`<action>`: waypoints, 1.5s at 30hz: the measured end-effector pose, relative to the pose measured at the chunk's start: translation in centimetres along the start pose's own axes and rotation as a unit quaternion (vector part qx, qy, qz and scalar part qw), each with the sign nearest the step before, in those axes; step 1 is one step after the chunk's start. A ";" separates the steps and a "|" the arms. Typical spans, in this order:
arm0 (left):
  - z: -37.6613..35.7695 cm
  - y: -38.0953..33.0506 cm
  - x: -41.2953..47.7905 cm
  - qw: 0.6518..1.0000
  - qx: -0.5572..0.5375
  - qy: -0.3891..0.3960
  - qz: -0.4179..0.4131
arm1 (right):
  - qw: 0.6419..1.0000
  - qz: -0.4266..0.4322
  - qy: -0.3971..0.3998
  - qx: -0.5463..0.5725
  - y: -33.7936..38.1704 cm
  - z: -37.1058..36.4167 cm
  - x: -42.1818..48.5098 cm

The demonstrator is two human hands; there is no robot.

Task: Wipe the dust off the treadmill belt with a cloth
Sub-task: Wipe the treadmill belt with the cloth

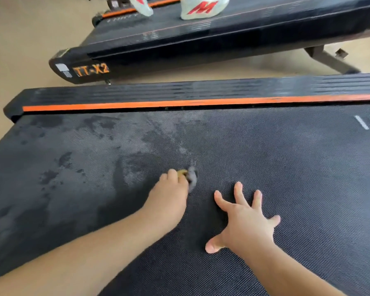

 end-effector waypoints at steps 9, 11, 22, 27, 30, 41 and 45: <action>0.4 3.6 2.2 0.995 -0.082 -0.057 0.021 | 1.000 -0.002 -0.001 0.001 0.0 0.0 -0.1; -0.9 -0.6 0.2 0.994 -0.058 -0.011 -0.096 | 1.000 0.002 -0.009 0.001 0.0 0.0 -0.1; -1.4 -1.6 0.2 0.992 -0.054 0.007 -0.115 | 1.000 0.003 -0.010 0.007 0.0 0.0 -0.1; 1.4 5.3 4.3 0.987 -0.077 -0.058 0.128 | 1.000 0.001 -0.005 0.009 0.0 0.0 -0.1; 0.9 -1.5 2.2 0.997 -0.071 -0.034 0.009 | 1.000 0.003 -0.004 0.005 0.0 -0.1 -0.1; 0.4 -1.5 2.8 0.996 -0.057 -0.030 -0.056 | 1.000 0.004 -0.011 0.002 0.0 0.2 -0.1; 0.6 1.3 4.5 0.997 -0.047 -0.027 -0.061 | 1.000 0.024 -0.014 0.003 0.1 0.1 -0.5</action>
Point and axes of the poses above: each hand's wrist, its own x-axis towards the middle knuckle, its own z-axis out of the back of the hand, y = z × x, the point moved 8 cm from there along x, towards the middle knuckle, and after that the axes turned 15 degrees about y, right-handed, at the moved point
